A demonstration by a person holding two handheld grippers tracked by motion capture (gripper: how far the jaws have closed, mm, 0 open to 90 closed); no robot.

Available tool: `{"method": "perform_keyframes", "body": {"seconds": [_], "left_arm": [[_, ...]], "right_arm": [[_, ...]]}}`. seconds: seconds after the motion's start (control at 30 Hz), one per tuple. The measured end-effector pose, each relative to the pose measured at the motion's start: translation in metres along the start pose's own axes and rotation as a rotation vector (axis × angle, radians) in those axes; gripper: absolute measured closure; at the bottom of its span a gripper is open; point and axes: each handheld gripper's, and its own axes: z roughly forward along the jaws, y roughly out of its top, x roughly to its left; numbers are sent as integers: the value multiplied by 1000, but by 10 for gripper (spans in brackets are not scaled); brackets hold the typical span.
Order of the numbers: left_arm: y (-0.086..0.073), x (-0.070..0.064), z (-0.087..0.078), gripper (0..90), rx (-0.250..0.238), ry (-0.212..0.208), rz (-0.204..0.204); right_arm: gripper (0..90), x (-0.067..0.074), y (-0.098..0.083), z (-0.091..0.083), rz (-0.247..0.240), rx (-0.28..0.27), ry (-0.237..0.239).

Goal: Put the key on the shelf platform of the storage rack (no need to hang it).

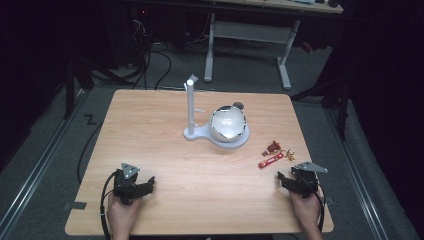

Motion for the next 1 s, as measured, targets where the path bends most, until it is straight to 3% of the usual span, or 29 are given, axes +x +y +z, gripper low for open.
{"method": "perform_keyframes", "body": {"seconds": [0.57, 0.77, 1.0], "left_arm": [[0, 0, 0, 203, 1, 0, 0], [0, 0, 0, 203, 0, 1, -2], [0, 0, 0, 202, 1, 0, 0]], "right_arm": [[378, 0, 0, 0, -2, 1, 1], [332, 0, 1, 1, 2, 7, 0], [364, 1, 1, 0, 5, 8, -4]]}}
